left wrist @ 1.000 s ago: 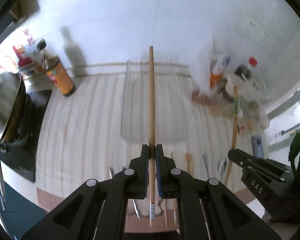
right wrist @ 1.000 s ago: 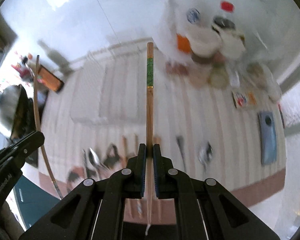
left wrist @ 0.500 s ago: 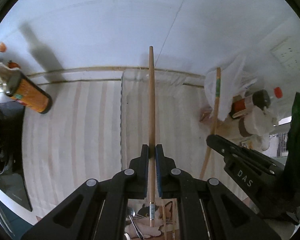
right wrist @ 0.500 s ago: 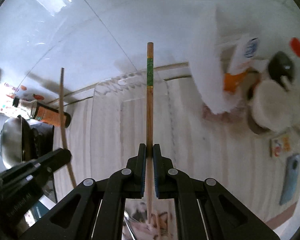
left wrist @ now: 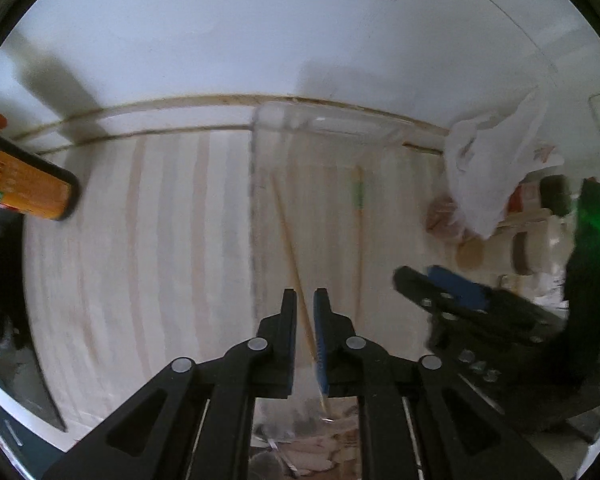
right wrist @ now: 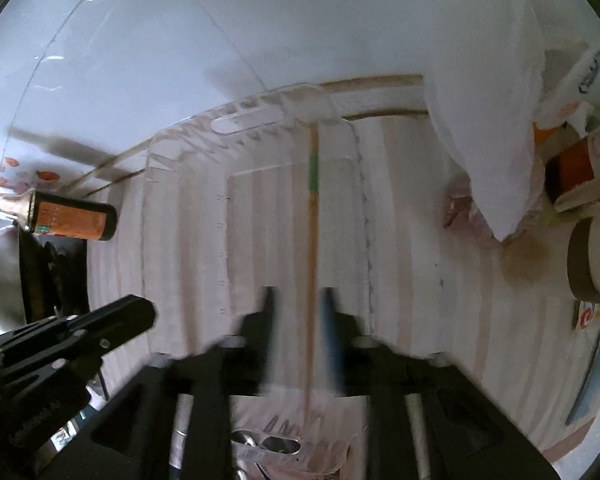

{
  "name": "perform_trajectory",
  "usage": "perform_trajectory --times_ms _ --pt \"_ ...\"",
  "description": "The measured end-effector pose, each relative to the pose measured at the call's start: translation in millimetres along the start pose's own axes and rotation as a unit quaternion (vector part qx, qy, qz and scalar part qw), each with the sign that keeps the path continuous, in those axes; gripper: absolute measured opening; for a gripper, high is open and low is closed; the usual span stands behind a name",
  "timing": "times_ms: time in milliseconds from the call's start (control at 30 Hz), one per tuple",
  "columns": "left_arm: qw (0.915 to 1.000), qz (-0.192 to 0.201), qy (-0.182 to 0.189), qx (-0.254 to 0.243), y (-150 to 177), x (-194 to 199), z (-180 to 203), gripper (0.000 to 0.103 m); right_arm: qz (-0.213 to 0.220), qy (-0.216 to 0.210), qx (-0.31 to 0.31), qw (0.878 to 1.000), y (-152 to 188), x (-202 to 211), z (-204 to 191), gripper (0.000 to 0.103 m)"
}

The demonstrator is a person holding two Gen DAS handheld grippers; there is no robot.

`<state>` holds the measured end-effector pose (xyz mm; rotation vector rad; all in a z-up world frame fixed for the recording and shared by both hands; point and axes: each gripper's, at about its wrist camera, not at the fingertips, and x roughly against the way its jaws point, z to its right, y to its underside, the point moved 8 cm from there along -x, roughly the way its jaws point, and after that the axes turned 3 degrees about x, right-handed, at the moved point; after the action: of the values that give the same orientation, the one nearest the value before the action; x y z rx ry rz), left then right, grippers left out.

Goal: Organize utensils
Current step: 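Open both tools to drop the chopsticks into the basket, then withdraw both tools from the basket back toward the utensil row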

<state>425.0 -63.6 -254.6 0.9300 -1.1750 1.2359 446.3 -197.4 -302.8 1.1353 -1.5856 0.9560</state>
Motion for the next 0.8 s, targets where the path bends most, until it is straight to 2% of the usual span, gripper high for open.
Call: perform_trajectory --times_ms 67,167,200,233,267,300,367,400,567,800 --pt "0.9994 0.02 -0.027 -0.006 1 4 -7 0.042 0.004 0.008 -0.007 1.0 3 3 6 0.045" --pt "0.9957 0.063 -0.067 -0.011 1 14 -18 0.066 0.019 0.036 -0.006 0.999 8 13 14 0.05" --pt "0.9936 0.078 -0.08 -0.012 1 18 -21 0.071 0.027 0.05 -0.001 0.998 11 18 16 0.055" --pt "0.9905 0.097 -0.097 -0.013 3 22 -24 0.086 0.036 0.063 0.002 0.997 13 22 18 0.059" --pt "0.9885 0.108 -0.105 -0.013 4 26 -27 0.098 0.046 0.078 0.006 0.996 15 27 21 0.069" --pt "0.9867 0.119 -0.11 -0.012 5 28 -27 0.101 0.058 0.097 0.014 0.993 17 32 23 0.081" --pt "0.9834 0.139 -0.116 -0.009 12 31 -30 0.103 0.08 0.136 0.027 0.987 24 41 27 0.095" --pt "0.9823 0.145 -0.118 -0.007 15 32 -30 0.103 0.088 0.15 0.033 0.984 30 43 29 0.099" --pt "0.977 0.171 -0.127 0.007 37 35 -31 0.103 0.122 0.185 0.046 0.974 55 50 32 0.101" --pt "0.9717 0.199 -0.126 0.017 66 48 -22 0.103 0.157 0.189 0.042 0.969 83 76 43 0.102"
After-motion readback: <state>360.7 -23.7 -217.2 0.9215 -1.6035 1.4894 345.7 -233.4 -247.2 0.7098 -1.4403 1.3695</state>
